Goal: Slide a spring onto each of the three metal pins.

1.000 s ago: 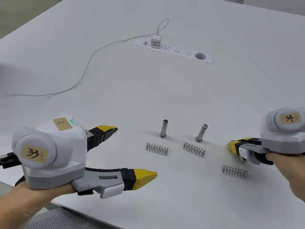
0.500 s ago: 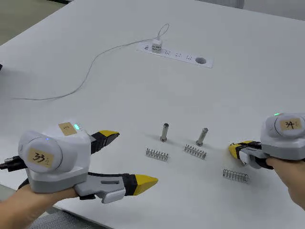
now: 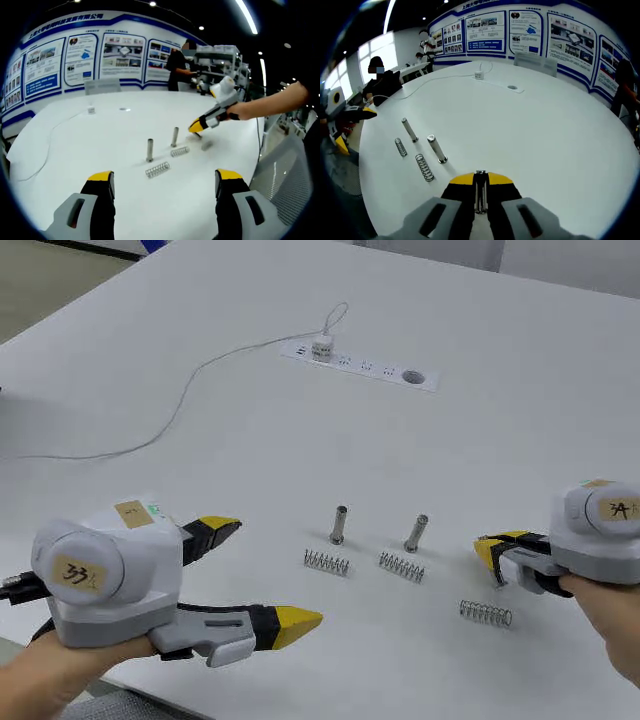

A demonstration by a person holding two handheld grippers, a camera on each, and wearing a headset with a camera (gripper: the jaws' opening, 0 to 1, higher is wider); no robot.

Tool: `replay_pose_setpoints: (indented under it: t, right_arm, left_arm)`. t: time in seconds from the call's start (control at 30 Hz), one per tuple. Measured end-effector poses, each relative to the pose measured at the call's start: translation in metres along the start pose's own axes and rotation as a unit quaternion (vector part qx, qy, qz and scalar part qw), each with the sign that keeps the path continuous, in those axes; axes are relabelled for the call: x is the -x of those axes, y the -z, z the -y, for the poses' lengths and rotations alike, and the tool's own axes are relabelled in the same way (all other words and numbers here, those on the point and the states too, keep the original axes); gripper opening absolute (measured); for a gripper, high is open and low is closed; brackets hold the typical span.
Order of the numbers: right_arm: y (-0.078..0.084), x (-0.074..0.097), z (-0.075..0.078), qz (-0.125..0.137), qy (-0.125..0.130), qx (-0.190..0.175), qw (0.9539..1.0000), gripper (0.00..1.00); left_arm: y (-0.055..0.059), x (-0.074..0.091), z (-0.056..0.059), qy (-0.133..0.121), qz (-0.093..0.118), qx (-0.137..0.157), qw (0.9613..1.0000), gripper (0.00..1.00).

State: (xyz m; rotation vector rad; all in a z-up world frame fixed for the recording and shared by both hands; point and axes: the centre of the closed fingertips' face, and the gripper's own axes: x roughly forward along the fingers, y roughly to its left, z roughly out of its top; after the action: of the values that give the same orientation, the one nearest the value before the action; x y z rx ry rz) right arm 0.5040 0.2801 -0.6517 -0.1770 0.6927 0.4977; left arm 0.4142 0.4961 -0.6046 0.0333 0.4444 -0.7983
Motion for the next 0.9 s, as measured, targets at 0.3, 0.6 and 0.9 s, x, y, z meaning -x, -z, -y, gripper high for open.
replay_pose_setpoints:
  t: [0.3,0.6,0.9]
  right_arm:
    - [-0.003,0.008,-0.003,0.013,-0.015,0.020,0.9996,0.08]
    - [-0.003,0.014,-0.003,0.026,-0.022,0.026,0.9991,0.08]
    - [-0.003,0.023,-0.005,0.048,-0.031,0.031,0.9979,0.08]
  left_arm:
    - [0.000,0.000,0.000,-0.003,-0.003,-0.005,1.0000,0.85]
    - [-0.001,0.001,-0.003,-0.008,-0.002,-0.005,1.0000,0.85]
    - [0.003,0.000,-0.001,-0.005,-0.011,-0.010,0.9999,0.85]
